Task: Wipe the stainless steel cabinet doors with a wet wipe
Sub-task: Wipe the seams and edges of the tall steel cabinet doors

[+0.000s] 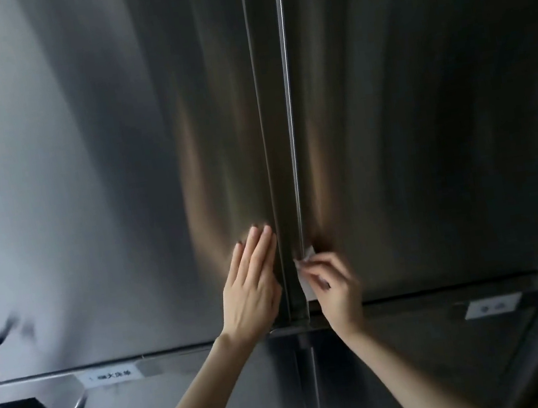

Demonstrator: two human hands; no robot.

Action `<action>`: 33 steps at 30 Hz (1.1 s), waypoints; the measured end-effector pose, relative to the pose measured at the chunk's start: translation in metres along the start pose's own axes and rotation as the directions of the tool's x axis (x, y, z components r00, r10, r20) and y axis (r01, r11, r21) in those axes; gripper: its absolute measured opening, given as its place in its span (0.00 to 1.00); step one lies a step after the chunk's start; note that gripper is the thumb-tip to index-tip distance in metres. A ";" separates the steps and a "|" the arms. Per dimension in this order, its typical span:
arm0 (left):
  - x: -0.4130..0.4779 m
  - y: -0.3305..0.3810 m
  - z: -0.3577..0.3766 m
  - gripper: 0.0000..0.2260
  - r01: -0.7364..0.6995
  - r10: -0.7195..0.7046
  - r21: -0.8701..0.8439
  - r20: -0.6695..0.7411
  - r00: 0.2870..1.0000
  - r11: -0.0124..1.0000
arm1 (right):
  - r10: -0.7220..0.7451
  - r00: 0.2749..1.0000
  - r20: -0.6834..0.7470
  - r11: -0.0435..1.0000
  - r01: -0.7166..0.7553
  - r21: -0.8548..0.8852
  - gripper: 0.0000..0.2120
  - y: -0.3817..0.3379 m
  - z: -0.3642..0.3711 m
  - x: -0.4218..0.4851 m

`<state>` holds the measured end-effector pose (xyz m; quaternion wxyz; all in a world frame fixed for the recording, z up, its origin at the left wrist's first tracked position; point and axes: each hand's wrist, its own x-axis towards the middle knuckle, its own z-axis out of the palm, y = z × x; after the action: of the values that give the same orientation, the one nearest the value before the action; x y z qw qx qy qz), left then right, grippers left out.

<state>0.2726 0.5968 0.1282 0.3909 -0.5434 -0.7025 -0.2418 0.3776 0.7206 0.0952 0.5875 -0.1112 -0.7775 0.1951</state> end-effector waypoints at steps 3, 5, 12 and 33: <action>-0.035 0.009 0.009 0.26 0.018 -0.012 -0.043 0.121 0.993 0.999 | 0.016 0.979 0.203 0.997 -0.002 -0.072 0.03 0.016 -0.005 -0.034; -0.052 0.016 0.011 0.26 0.040 -0.024 -0.080 0.195 0.981 0.996 | 0.021 0.952 0.305 0.991 0.021 -0.135 0.05 0.019 -0.013 -0.051; -0.067 0.031 0.011 0.29 0.102 -0.028 -0.253 0.280 0.960 0.962 | 0.063 0.984 0.168 0.988 -0.038 -0.149 0.03 0.018 -0.072 -0.065; 0.083 0.274 0.076 0.27 -0.197 0.303 -0.495 0.144 0.942 0.846 | -0.035 0.999 0.015 0.911 0.038 -0.411 0.02 0.120 -0.344 0.008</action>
<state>0.5028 0.7827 0.1289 0.1956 -0.7324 -0.5830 -0.2921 0.6973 0.8909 0.1309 0.5515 -0.2170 -0.8053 0.0167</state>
